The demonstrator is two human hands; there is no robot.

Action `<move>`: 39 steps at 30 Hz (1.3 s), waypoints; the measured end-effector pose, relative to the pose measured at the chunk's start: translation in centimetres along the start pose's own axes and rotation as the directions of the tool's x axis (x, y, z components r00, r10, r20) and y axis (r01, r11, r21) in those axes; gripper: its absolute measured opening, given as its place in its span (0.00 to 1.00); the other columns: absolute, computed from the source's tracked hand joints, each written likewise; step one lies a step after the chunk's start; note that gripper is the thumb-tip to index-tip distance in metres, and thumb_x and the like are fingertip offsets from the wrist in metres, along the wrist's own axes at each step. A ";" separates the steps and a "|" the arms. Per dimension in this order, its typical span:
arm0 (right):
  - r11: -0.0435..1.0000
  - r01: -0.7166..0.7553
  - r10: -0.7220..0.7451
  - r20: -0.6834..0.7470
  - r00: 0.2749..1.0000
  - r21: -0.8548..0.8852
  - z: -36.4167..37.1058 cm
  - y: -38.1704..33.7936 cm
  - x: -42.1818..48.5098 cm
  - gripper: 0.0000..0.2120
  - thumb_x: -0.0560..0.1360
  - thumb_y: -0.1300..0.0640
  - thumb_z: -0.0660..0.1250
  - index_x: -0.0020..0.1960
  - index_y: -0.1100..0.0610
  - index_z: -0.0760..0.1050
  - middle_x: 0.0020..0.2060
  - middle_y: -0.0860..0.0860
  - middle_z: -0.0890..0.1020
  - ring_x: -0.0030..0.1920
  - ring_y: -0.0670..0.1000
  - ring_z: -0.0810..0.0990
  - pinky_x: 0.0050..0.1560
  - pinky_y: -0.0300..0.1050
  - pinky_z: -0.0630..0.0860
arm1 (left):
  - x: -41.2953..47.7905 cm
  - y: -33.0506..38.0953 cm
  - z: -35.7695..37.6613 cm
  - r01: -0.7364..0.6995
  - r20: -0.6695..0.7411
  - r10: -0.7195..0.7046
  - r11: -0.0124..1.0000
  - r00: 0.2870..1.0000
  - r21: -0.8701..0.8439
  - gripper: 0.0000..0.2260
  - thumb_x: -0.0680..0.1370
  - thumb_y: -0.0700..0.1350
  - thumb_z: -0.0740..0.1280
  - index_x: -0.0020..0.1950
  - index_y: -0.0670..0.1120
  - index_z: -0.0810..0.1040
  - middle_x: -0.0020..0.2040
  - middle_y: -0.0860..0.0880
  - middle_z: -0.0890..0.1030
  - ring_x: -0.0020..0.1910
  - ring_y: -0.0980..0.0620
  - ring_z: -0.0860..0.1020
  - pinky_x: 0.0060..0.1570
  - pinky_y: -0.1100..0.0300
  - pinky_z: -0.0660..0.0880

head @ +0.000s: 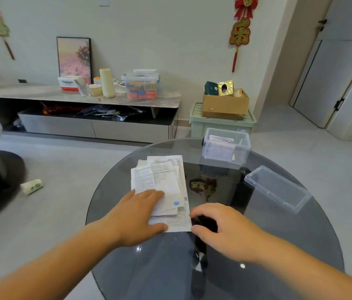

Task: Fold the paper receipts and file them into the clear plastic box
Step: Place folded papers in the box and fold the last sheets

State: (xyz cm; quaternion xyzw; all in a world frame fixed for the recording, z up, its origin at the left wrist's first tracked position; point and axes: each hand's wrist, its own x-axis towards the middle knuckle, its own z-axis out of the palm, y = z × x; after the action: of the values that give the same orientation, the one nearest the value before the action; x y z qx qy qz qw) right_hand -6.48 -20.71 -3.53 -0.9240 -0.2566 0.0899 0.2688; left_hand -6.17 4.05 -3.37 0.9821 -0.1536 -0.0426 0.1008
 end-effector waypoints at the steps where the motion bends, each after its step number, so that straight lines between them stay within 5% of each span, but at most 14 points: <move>1: 1.000 -0.019 0.019 -0.008 1.000 0.012 0.1 -0.2 -0.3 0.18 0.78 0.38 0.61 0.65 0.40 0.74 0.59 0.33 0.77 0.61 0.36 0.73 0.64 0.42 0.73 | -0.3 0.2 0.0 -0.001 -0.002 0.001 1.000 1.000 -0.015 0.33 0.78 0.62 0.65 0.79 0.55 0.56 0.78 0.55 0.63 0.74 0.51 0.64 0.74 0.55 0.61; 12: 0.946 -0.233 0.262 -0.106 0.959 0.223 -0.4 -0.5 -5.6 0.11 0.79 0.42 0.65 0.61 0.39 0.76 0.55 0.35 0.79 0.56 0.36 0.77 0.58 0.35 0.75 | -0.7 1.0 0.4 0.016 -0.025 -0.020 0.986 0.999 -0.166 0.16 0.77 0.58 0.71 0.63 0.56 0.78 0.65 0.55 0.78 0.61 0.54 0.77 0.59 0.61 0.76; 20: 0.927 -0.261 0.299 -0.112 0.948 0.268 -0.4 0.3 -6.6 0.07 0.80 0.45 0.65 0.56 0.39 0.77 0.51 0.36 0.81 0.53 0.36 0.79 0.53 0.32 0.74 | -0.9 0.6 -0.3 0.042 0.026 -0.037 0.969 0.999 -0.241 0.23 0.70 0.57 0.77 0.63 0.57 0.78 0.60 0.60 0.75 0.58 0.57 0.74 0.59 0.64 0.73; 26: 0.939 -0.255 0.287 -0.118 0.951 0.231 0.1 0.6 -6.4 0.07 0.79 0.43 0.65 0.56 0.38 0.77 0.51 0.35 0.80 0.53 0.38 0.79 0.56 0.37 0.78 | -0.4 -0.8 -0.1 0.048 0.072 -0.023 0.928 0.997 -0.369 0.12 0.72 0.57 0.76 0.53 0.58 0.83 0.58 0.60 0.80 0.58 0.57 0.78 0.59 0.62 0.76; 29: 0.948 -0.246 0.276 -0.136 0.951 0.201 0.3 0.6 -6.0 0.10 0.78 0.41 0.66 0.58 0.37 0.76 0.53 0.34 0.80 0.54 0.38 0.78 0.58 0.40 0.78 | -0.6 -0.7 0.1 0.004 0.014 0.002 0.920 1.000 -0.391 0.04 0.77 0.54 0.72 0.49 0.57 0.84 0.56 0.61 0.81 0.56 0.58 0.79 0.60 0.61 0.77; 32: 0.943 -0.239 0.275 -0.137 0.952 0.232 0.0 0.1 -5.8 0.23 0.75 0.38 0.67 0.69 0.35 0.68 0.63 0.35 0.74 0.56 0.40 0.78 0.57 0.40 0.77 | -1.1 0.3 0.1 -0.097 -0.169 0.049 0.953 0.984 -0.286 0.05 0.79 0.54 0.69 0.51 0.56 0.83 0.56 0.60 0.81 0.56 0.60 0.78 0.60 0.59 0.77; 35: 0.950 -0.184 0.228 -0.163 0.960 0.251 -0.8 -0.7 -6.1 0.37 0.71 0.37 0.72 0.73 0.29 0.56 0.67 0.30 0.63 0.61 0.40 0.75 0.54 0.34 0.73 | -1.8 2.4 -0.3 -0.303 -0.323 0.266 0.951 0.908 -0.069 0.05 0.80 0.52 0.68 0.50 0.54 0.83 0.55 0.57 0.83 0.54 0.56 0.80 0.55 0.59 0.79; 39: 0.987 -0.112 0.128 -0.142 0.982 0.115 -2.4 -0.6 -7.6 0.41 0.67 0.38 0.76 0.73 0.32 0.59 0.73 0.28 0.58 0.72 0.35 0.59 0.73 0.41 0.63 | -2.9 6.3 0.0 -0.522 -0.313 0.512 0.851 0.800 0.058 0.12 0.81 0.54 0.60 0.48 0.52 0.81 0.50 0.55 0.84 0.48 0.54 0.82 0.46 0.58 0.81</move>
State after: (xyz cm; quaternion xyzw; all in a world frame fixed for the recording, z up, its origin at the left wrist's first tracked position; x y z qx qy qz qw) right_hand -12.52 -25.31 -0.97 -0.9263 -0.1746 0.0501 0.3300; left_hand -10.72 -0.89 -1.88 0.8950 -0.3963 0.1421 0.1472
